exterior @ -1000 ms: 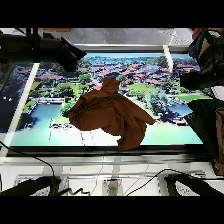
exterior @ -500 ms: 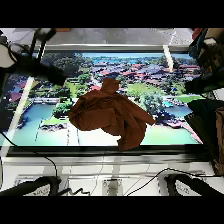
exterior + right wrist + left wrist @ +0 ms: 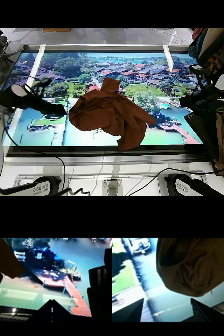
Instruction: Fold the clothes and pants, and hang the long-sleeved shirts on hangers.
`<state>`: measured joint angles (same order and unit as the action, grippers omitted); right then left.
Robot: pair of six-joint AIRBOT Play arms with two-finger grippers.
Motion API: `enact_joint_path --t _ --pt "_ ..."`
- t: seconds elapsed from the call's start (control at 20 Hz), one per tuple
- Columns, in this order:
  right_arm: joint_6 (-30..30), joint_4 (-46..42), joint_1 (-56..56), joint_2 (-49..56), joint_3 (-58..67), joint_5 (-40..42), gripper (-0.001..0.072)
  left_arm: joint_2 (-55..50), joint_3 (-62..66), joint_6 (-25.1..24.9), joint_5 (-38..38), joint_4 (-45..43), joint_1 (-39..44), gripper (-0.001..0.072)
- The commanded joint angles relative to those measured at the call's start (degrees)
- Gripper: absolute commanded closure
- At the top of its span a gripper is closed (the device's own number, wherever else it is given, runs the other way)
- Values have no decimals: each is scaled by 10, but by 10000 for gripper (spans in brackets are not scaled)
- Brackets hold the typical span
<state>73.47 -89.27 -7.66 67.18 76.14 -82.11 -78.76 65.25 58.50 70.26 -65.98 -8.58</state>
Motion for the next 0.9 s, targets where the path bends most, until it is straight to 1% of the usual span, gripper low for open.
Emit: enact_joint_path --t 0.0,0.1,0.15,0.2,0.25,0.4,0.45,0.5,0.55,0.6,0.65,0.8,0.85 --pt "-1 10 -2 0 -14 20 698 -43 -39 -24 -71 10 10 12" --pt "-1 10 -2 0 -14 22 698 -72 -39 -26 -92 14 24 21" --pt "-1 10 -2 0 -14 22 698 -85 -39 -38 -97 18 31 47" --pt "-1 10 -2 0 -14 22 698 -97 -39 -50 -99 22 39 101" --pt "-1 10 -2 0 -14 22 698 -107 -39 -54 -104 24 48 116" --pt "-1 11 -2 0 -14 22 698 -124 -39 -54 -162 24 75 116" --pt "-1 13 -2 0 -14 22 698 -124 -39 -54 -184 25 82 166" --pt "-1 18 -2 0 -14 22 697 -124 -38 -54 -200 27 88 319" --pt "-1 23 -2 0 -14 22 698 -123 -37 -54 -212 26 92 435" --pt "-1 23 -2 0 -14 22 698 -122 -37 -53 -220 28 93 536" --pt "-4 22 -2 0 -14 23 698 -119 -33 -54 -219 35 93 696" --pt "-73 20 -6 1 -22 35 699 -85 -11 -45 -207 37 92 689" --pt "-87 24 -9 1 -34 37 700 -62 1 -45 -206 37 92 689"
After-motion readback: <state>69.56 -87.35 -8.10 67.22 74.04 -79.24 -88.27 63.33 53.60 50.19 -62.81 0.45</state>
